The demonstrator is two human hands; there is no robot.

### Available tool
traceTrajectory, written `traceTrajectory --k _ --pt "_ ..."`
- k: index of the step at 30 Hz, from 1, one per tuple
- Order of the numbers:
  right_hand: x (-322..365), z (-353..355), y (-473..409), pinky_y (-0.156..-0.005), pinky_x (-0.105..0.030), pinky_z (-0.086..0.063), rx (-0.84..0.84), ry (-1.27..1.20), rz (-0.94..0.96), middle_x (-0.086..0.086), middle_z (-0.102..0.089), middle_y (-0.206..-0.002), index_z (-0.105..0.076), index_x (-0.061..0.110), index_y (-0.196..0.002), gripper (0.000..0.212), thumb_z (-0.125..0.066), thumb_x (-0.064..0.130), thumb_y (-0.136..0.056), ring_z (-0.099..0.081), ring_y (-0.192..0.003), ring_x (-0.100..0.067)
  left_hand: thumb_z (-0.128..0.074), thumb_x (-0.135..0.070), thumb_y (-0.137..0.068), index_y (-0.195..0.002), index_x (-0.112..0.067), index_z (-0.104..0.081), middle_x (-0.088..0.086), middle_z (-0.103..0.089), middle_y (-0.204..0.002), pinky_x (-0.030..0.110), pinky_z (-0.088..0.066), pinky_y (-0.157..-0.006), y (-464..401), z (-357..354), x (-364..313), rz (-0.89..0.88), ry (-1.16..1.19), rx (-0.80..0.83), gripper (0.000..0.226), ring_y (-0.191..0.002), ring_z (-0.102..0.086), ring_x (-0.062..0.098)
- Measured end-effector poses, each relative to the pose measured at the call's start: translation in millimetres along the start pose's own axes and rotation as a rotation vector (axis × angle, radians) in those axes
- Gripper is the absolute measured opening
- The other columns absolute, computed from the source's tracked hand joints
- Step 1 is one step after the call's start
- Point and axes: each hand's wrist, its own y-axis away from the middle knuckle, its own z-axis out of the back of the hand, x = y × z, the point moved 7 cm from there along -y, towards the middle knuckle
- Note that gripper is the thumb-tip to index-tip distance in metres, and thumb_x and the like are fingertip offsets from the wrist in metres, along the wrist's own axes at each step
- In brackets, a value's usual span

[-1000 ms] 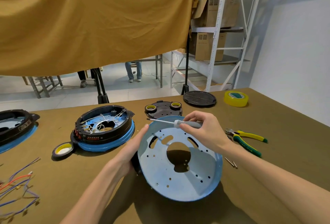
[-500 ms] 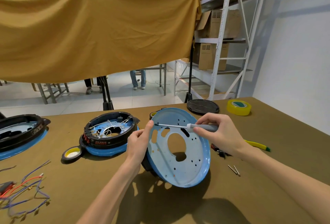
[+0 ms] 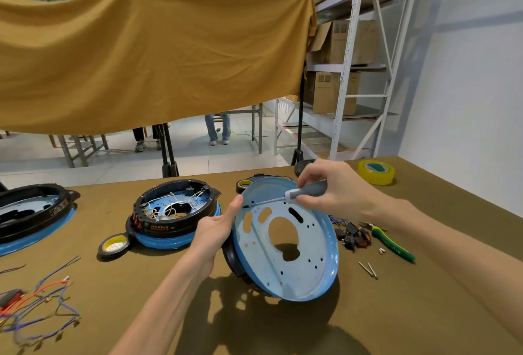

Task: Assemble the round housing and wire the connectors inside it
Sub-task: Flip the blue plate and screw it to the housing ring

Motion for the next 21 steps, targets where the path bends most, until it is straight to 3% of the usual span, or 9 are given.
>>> traceTrajectory --k 3,6,8,10,12,17,21 --pt "13.3 0.4 -15.8 -0.065 -0.019 -0.050 0.137 0.061 -0.002 0.013 -0.060 -0.097 -0.069 0.031 -0.097 0.019 -0.080 0.028 -0.082 -0.060 -0.084 -0.007 -0.068 -0.084 -0.051 -0.095 -0.009 -0.081 0.000 -0.080 -0.091 0.038 -0.046 -0.091 -1.6 -0.9 12.1 0.086 0.051 -0.016 0.087 -0.101 -0.066 0.018" --pt "33.0 0.8 -28.8 -0.069 -0.014 -0.054 0.147 0.085 0.065 0.018 -0.063 -0.095 -0.071 0.030 -0.098 0.020 -0.082 0.027 -0.082 -0.062 -0.088 -0.002 -0.073 -0.079 -0.057 -0.108 -0.006 -0.075 0.006 -0.078 -0.104 0.041 -0.047 -0.098 -4.6 -2.8 25.8 0.145 0.070 -0.004 0.090 -0.110 -0.065 0.022" --pt "42.7 -4.8 -37.2 -0.072 -0.018 -0.056 0.193 0.116 0.084 0.018 -0.066 -0.094 -0.072 0.030 -0.097 0.020 -0.082 0.023 -0.082 -0.065 -0.087 -0.004 -0.074 -0.074 -0.068 -0.113 -0.007 -0.073 0.006 -0.079 -0.104 0.041 -0.055 -0.093 -6.9 -3.5 33.4 0.180 0.057 0.022 0.080 -0.106 -0.069 0.024" --pt "48.1 -13.4 -44.0 -0.073 -0.026 -0.058 0.268 0.141 0.079 0.016 -0.069 -0.092 -0.072 0.030 -0.094 0.019 -0.082 0.020 -0.081 -0.067 -0.085 -0.005 -0.071 -0.071 -0.076 -0.111 -0.009 -0.072 0.003 -0.080 -0.094 0.035 -0.059 -0.076 -7.3 -5.2 39.1 0.199 0.033 0.062 0.072 -0.096 -0.074 0.022" --pt "50.9 -20.1 -49.9 -0.074 -0.032 -0.059 0.316 0.166 0.075 0.014 -0.070 -0.091 -0.073 0.030 -0.093 0.019 -0.083 0.019 -0.080 -0.067 -0.082 -0.003 -0.070 -0.069 -0.079 -0.110 -0.009 -0.069 0.003 -0.080 -0.085 0.033 -0.060 -0.068 -5.4 -6.1 45.2 0.230 0.029 0.099 0.068 -0.089 -0.076 0.022" --pt "53.3 -31.8 -63.6 -0.083 -0.040 -0.059 0.418 0.223 0.051 0.005 -0.074 -0.097 -0.077 0.023 -0.102 0.022 -0.084 0.024 -0.081 -0.067 -0.090 -0.010 -0.074 -0.067 -0.075 -0.110 -0.002 -0.066 0.008 -0.078 -0.077 0.034 -0.061 -0.072 1.0 -6.5 62.5 0.356 0.028 0.201 0.075 -0.077 -0.073 0.022" --pt "54.6 -43.6 -69.2 -0.077 -0.028 -0.057 0.477 0.251 0.049 0.005 -0.074 -0.098 -0.078 0.023 -0.103 0.023 -0.085 0.027 -0.081 -0.066 -0.088 -0.008 -0.072 -0.067 -0.076 -0.114 0.000 -0.066 0.012 -0.079 -0.088 0.035 -0.062 -0.076 4.7 -7.6 73.8 0.384 0.007 0.244 0.078 -0.092 -0.072 0.026"
